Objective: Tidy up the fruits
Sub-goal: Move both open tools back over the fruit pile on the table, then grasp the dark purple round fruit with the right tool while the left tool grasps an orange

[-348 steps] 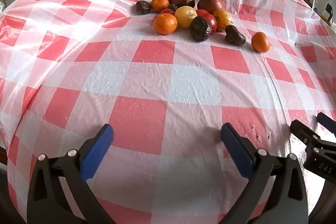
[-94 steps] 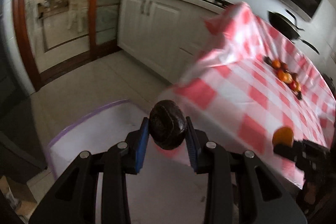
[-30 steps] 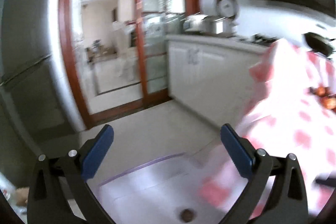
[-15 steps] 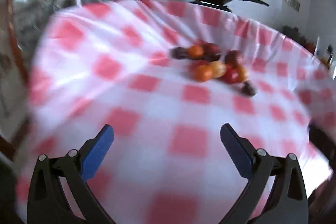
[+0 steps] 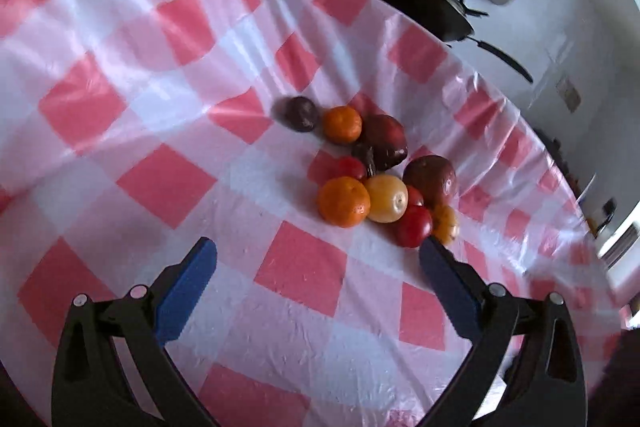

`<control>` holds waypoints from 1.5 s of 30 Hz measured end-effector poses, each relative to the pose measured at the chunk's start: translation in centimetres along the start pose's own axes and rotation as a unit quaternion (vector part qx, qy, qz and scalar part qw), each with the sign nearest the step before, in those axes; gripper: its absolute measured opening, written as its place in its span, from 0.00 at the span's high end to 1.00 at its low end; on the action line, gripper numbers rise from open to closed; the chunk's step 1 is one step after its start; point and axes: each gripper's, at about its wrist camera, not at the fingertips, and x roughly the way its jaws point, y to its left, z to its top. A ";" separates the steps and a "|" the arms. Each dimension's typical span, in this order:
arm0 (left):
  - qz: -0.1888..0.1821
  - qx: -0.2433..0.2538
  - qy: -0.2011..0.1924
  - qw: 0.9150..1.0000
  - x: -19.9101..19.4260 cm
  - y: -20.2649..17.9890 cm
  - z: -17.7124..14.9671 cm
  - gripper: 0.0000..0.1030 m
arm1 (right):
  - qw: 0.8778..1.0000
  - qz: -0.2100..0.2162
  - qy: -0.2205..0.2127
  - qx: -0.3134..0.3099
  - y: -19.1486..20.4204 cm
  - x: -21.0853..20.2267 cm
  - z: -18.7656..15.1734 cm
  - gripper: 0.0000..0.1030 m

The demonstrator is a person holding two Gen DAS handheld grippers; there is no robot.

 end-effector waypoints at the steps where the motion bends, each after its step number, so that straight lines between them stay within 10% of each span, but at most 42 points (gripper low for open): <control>1: 0.000 -0.008 0.001 1.000 -0.1 0.3 0.1 0.02 | 1.000 -0.007 0.005 -0.002 0.0 1.0 0.6 0.15; 16: -0.014 -0.005 0.013 1.000 0.1 0.1 0.1 0.02 | 0.993 -0.070 0.075 -0.053 2.0 9.2 4.6 0.59; 33: 0.006 0.077 0.027 0.997 0.9 -2.9 -0.9 0.02 | 0.987 0.061 -0.022 0.148 -4.4 2.8 2.4 0.59; 45: 0.080 0.123 0.082 0.986 7.7 -4.7 1.8 0.38 | 0.989 0.054 -0.030 0.132 -3.9 2.6 2.3 0.59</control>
